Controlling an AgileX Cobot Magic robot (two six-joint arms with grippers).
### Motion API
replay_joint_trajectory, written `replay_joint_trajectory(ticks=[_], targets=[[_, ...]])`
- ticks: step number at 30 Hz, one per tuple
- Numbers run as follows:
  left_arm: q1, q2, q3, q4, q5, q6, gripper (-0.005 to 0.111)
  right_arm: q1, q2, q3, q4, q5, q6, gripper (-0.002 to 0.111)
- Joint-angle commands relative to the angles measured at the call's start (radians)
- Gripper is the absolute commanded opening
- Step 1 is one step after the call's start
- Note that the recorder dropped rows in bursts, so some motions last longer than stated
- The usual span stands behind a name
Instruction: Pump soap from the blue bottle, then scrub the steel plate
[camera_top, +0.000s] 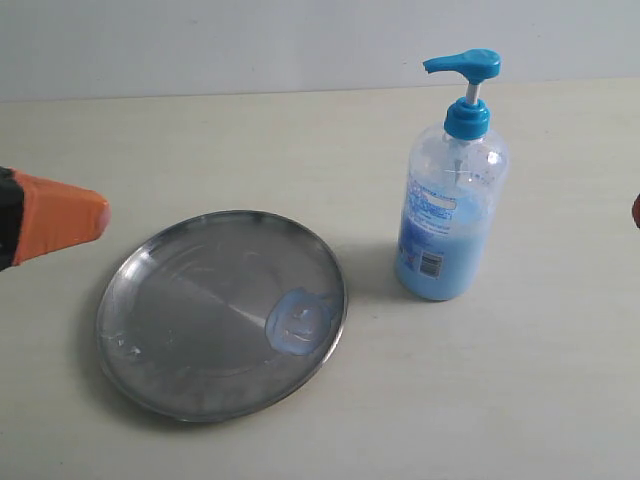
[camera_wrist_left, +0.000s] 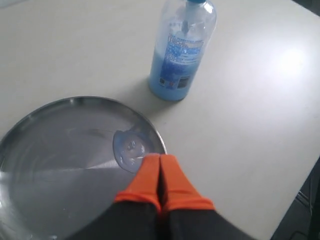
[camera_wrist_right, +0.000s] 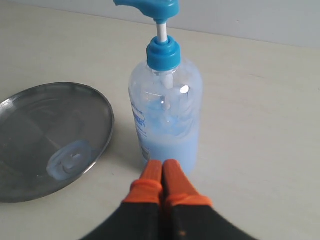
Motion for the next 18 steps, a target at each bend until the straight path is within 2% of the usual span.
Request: replay_joint_trajectory(ticks=[1,9,18], targets=[[-0.001,-0.122,0.043,-0.013,-0.025,-0.007,0.001,-0.003,-0.003,0.003,-0.002,-0.015,-0.01,0.0],[-0.001,-0.267,0.079,-0.006,-0.055,-0.005,0.001,-0.003,-0.003,0.001,-0.001,-0.04,-0.01,0.0],[-0.001,-0.297,0.079,-0.012,-0.057,-0.003,0.001,-0.003,-0.003,0.001,-0.001,-0.04,-0.01,0.0]])
